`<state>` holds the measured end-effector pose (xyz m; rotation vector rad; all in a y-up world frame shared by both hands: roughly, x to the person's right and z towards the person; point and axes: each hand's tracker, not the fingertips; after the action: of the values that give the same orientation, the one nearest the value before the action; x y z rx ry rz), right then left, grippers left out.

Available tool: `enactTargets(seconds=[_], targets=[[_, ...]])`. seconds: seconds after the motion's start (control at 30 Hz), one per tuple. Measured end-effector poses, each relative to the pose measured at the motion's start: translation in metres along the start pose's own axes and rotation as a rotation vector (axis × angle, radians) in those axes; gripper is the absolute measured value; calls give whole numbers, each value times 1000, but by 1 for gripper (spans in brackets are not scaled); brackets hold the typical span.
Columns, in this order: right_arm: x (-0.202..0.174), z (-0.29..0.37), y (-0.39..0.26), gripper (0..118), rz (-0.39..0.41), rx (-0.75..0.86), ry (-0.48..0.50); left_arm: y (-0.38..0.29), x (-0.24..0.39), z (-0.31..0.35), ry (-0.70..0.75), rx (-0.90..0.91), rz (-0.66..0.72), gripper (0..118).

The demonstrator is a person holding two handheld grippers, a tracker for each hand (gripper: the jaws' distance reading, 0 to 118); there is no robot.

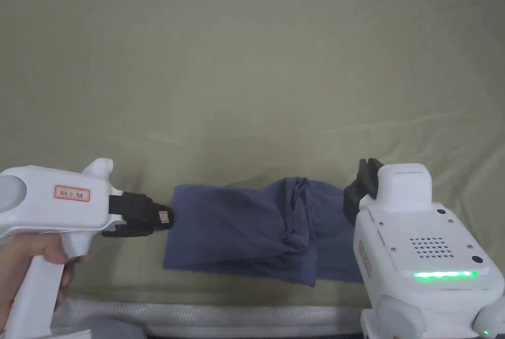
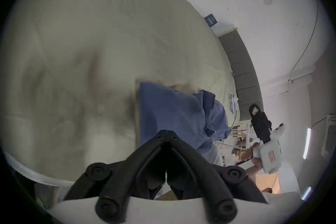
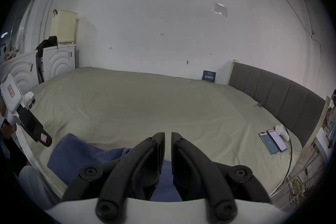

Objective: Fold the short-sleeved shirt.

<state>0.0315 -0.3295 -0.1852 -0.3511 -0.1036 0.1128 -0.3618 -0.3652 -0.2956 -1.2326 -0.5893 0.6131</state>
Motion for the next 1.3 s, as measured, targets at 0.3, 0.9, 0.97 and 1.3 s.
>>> enactTargets(seconds=[0.3, 0.9, 0.97, 1.3], targets=[[1, -1, -2, 13, -6, -40, 3, 8, -42, -33, -267, -47, 133, 118], [26, 5, 11, 13, -38, -29, -22, 12, 12, -43, -123, 50, 123, 13], [26, 5, 13, 13, -49, -17, -18, 11, 16, -14, -61, 115, 124, 13], [13, -3, 15, 13, -73, -2, 38, 5, 70, 83, 222, 231, -64, 13]])
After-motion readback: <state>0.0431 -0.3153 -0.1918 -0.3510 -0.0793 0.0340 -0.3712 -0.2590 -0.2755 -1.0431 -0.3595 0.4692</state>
